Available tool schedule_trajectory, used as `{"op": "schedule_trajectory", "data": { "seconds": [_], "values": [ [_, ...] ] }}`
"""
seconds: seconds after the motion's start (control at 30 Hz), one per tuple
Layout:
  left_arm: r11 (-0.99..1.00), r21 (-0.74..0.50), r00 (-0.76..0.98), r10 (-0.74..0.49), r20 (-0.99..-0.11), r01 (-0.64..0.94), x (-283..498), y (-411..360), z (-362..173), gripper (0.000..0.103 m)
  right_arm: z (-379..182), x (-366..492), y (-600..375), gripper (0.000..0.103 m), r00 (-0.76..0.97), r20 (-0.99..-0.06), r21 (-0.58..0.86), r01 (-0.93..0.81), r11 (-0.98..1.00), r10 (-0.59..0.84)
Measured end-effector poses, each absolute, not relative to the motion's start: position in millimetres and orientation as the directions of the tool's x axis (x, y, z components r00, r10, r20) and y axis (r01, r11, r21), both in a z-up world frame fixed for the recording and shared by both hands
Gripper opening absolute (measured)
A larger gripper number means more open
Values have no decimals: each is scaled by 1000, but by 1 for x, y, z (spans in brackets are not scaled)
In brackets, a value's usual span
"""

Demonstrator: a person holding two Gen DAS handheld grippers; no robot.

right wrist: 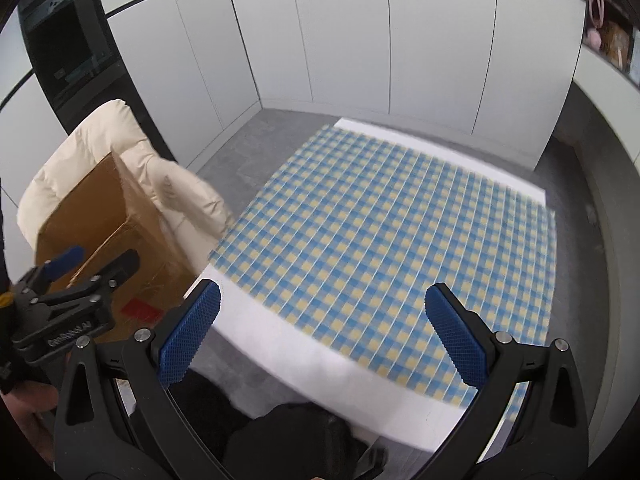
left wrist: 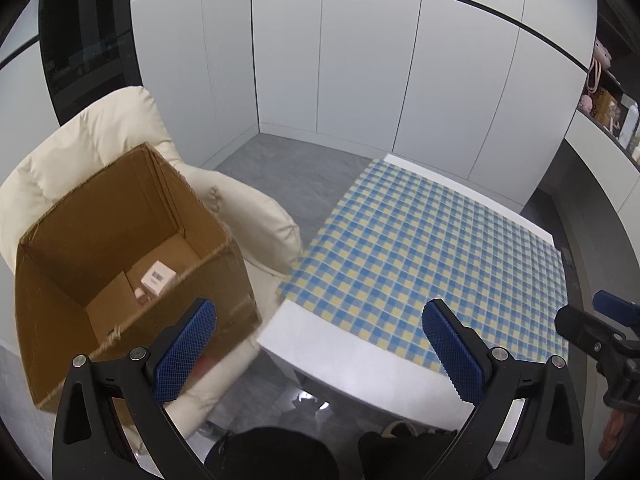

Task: Organize objects

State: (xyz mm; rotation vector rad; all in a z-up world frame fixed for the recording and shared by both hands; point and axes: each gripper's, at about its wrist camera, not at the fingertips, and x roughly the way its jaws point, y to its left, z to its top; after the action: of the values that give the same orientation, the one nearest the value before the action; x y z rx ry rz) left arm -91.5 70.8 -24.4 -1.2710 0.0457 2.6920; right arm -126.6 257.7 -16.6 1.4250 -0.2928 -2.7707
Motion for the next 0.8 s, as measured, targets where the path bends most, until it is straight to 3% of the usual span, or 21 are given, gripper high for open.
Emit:
{"op": "schedule_trajectory", "data": {
  "seconds": [0.37,0.8],
  "values": [
    [-984,6,-656,114,-746,-177,-42,62,8,103,5,-62,246,103,-631,-770,130,-10,-991,-94],
    [-987,27,-597,76,-798,-161,3,41,-2,103,8,-26,262,103,-579,-813,162,-136,-977,-55]
  ]
}}
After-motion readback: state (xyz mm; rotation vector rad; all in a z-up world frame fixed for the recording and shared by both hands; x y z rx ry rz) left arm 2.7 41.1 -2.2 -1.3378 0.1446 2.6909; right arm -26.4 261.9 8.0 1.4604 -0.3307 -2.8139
